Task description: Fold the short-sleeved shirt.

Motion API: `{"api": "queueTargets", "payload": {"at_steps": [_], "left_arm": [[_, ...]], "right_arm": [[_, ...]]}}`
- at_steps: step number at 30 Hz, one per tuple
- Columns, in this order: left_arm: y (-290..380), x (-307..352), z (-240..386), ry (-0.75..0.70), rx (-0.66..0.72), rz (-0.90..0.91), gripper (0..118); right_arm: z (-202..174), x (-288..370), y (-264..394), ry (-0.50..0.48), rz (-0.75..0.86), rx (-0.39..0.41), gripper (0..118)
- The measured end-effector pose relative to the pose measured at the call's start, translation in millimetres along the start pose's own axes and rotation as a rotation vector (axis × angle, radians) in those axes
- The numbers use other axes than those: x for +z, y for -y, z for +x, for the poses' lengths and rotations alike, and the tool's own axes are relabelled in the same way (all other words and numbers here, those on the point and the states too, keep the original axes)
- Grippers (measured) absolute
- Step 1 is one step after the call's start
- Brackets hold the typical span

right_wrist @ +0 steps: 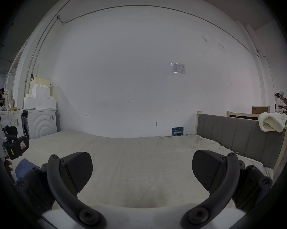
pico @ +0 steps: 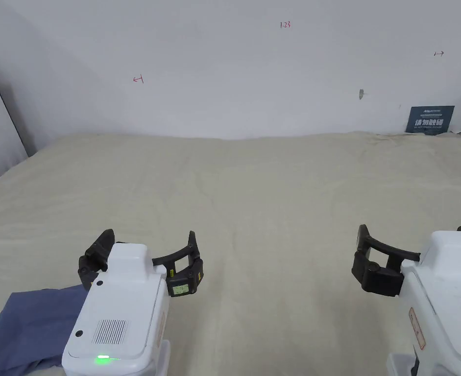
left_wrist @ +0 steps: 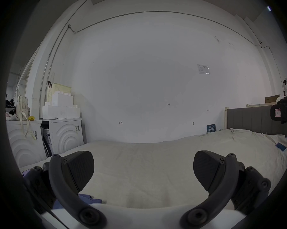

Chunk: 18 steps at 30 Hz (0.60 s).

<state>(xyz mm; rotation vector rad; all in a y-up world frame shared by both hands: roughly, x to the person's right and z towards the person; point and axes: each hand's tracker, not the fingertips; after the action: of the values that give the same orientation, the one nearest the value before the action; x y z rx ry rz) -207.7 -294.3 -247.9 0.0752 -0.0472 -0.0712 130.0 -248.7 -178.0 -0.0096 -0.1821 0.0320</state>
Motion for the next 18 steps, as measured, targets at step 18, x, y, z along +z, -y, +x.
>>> {"api": "queueTargets", "payload": {"at_steps": [18], "left_arm": [[-5.8, 2.7, -4.0, 0.007, 0.018, 0.012, 118]], "right_arm": [[-7.2, -20.0, -39.9, 0.316, -0.508, -0.174, 118]]}}
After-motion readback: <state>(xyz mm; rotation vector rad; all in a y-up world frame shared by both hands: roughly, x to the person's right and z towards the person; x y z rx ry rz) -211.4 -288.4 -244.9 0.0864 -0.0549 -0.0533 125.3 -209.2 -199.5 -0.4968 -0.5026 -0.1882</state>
